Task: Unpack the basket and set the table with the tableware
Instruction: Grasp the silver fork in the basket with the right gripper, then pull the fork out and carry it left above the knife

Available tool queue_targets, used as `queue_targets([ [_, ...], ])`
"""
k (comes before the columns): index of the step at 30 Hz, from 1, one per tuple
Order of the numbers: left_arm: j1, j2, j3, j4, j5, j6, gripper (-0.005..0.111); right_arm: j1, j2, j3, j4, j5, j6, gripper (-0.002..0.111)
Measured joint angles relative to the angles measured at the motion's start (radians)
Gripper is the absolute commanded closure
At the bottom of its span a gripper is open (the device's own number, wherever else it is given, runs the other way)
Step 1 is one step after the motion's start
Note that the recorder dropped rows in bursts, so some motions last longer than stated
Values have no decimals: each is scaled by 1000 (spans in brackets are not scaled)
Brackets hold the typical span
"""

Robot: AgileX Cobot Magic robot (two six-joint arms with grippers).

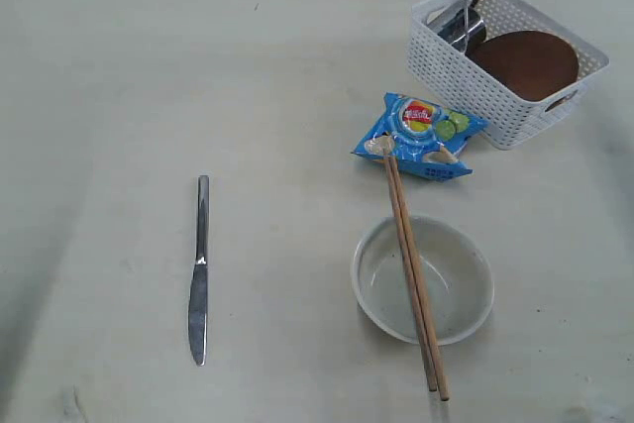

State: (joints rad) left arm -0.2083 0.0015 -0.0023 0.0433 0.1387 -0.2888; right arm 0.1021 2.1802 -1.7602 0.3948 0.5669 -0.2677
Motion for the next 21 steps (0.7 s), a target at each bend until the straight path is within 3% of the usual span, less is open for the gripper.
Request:
queue_targets([
  [21,0,0,0,0,0,0,107,0,-147,0,-128,83,60,109],
])
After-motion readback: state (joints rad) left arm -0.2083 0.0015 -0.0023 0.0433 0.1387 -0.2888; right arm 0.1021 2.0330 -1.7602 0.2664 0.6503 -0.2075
